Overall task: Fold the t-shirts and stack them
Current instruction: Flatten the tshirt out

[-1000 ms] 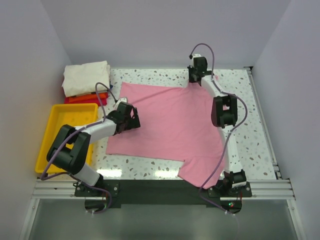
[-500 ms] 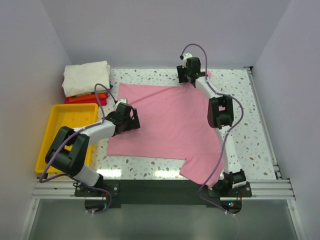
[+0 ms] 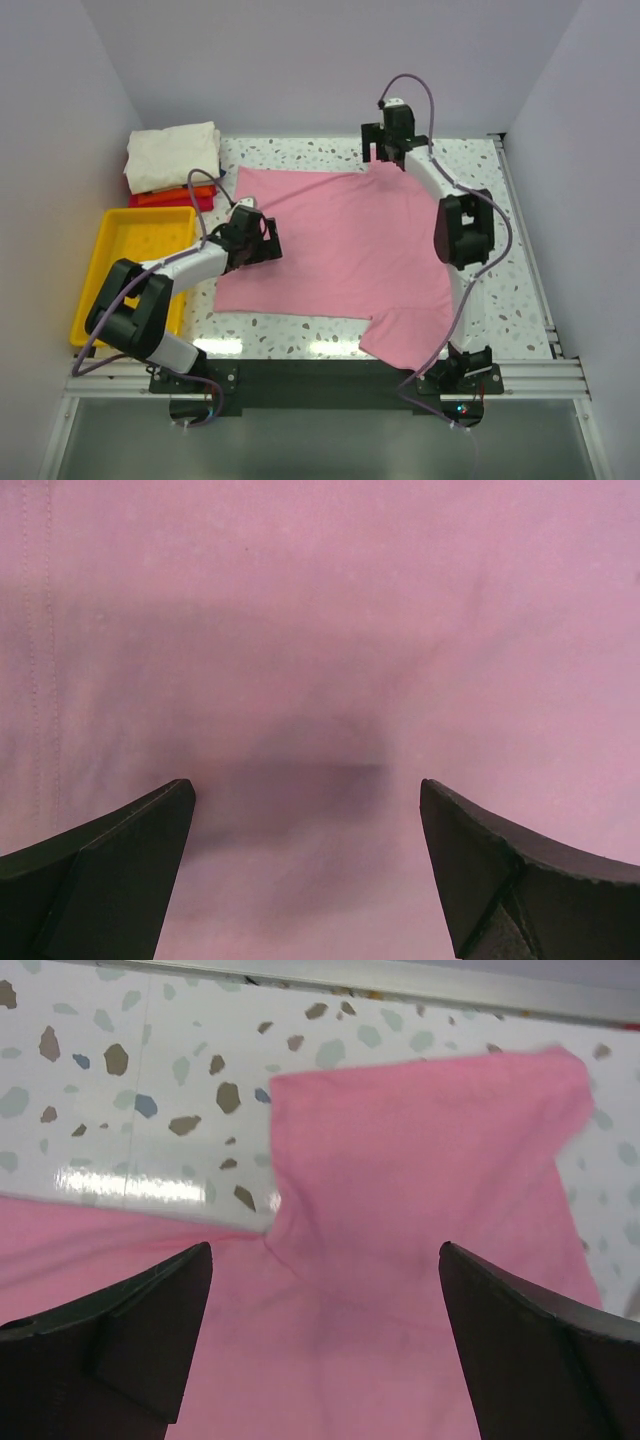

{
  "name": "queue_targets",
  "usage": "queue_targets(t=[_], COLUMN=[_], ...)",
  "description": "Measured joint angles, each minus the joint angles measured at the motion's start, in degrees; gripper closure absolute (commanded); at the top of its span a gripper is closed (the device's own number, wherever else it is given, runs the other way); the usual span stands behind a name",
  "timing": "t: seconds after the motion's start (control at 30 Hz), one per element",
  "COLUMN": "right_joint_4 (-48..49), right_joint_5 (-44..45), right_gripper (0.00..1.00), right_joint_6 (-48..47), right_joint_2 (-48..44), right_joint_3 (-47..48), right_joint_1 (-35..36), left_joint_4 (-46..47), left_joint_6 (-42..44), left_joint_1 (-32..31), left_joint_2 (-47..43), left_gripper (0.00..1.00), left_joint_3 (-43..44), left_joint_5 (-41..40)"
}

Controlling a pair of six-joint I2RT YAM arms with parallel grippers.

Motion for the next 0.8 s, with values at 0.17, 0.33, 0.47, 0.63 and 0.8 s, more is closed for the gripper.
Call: queue_targets(t=[0.17,0.33,0.47,0.63,0.8], right_joint_4=[-2.0,-4.0,-5.3,-8.1,-8.9], right_joint_5=[4.5,4.0,3.6,2.5,1.4], right_gripper=[0.01,0.01,0.01,0.01,0.01], right_joint_6=[7.1,13.7,16.3,17.2,17.0], right_joint_2=[-18.5,-29.4,-30.5,-27.4,-21.2], right_joint_3=[-17.5,-30.6,-38.6,-41.2,-38.8], right_joint_1=[-0.7,-5.1,-9.5,-11.8,-12.4], left_joint_4=[-0.2,-0.4,-1.0,-0.6,-0.5], left_joint_6=[0.1,1.1,2.1,3.5,5.4], left_joint_1=[0.0,0.0,0.0,3.0,7.3], left_joint_2=[-2.4,-2.6,-1.1,6.3,16.6], left_gripper=[0.00,0.00,0.00,0.00,0.00], left_joint_3=[0.2,3.0,8.0,16.9,25.4], left_joint_5=[1.8,2.3,1.2,1.2,1.9])
